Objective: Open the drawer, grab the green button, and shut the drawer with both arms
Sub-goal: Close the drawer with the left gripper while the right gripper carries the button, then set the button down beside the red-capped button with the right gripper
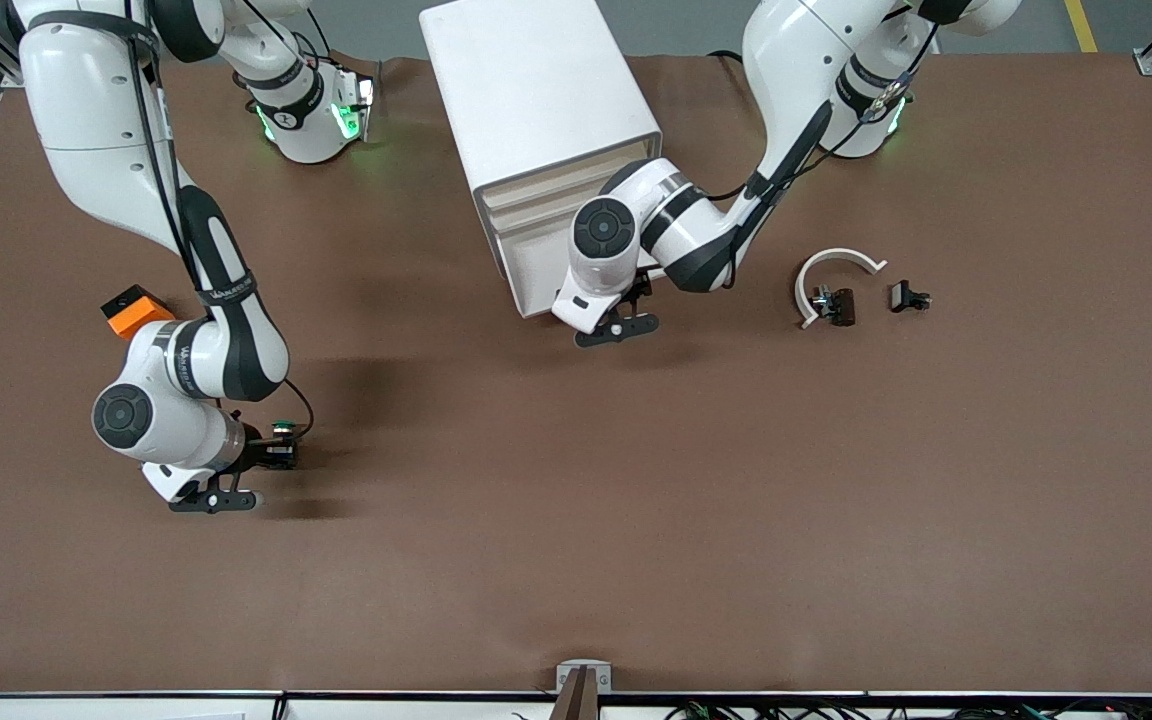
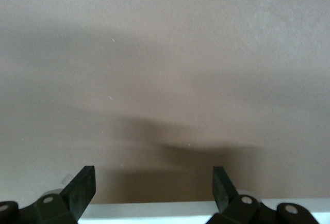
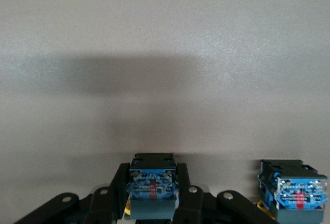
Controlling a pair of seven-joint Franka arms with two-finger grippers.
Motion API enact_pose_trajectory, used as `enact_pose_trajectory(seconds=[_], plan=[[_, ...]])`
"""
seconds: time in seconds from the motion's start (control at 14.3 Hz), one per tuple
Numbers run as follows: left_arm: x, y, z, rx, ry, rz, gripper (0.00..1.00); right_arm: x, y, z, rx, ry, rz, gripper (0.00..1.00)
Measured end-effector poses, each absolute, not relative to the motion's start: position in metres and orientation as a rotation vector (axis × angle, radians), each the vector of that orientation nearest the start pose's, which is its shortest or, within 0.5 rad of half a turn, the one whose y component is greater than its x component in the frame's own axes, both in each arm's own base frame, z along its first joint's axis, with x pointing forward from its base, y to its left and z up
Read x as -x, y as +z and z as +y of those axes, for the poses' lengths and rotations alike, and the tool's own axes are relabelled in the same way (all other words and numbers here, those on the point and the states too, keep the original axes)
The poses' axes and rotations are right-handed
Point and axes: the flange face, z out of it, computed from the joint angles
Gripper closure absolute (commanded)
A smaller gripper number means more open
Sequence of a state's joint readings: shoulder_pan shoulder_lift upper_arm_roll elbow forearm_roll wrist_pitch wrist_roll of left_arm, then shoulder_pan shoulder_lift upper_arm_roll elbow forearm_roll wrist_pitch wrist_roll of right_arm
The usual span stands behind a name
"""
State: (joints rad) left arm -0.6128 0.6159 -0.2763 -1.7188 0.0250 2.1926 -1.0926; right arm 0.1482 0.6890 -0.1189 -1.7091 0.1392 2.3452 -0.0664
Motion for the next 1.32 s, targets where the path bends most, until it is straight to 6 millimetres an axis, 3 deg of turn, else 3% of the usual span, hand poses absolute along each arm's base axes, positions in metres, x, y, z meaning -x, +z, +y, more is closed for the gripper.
enact_pose_trajectory(seconds=[0.49,1.19,1.25,1.32], plan=[[-0.410,0.230,-0.511,3.089,0.337,-0.352,0.00,-0.664,0.191,0.031,3.116,0.077,-0.037,1.00],[-0.399,0.231,-0.518,3.102,0.568,-0.540,0.00,-0.660,0.194,0.030,3.114,0.095,-0.034,1.00],[-0.397,0.229,-0.518,3.099,0.580,-0.544,0.00,-0.660,0.194,0.030,3.114,0.095,-0.032,0.72],[-0.394,0.227,-0.519,3.095,0.590,-0.541,0.00,-0.660,0.194,0.030,3.115,0.095,-0.023,0.52]])
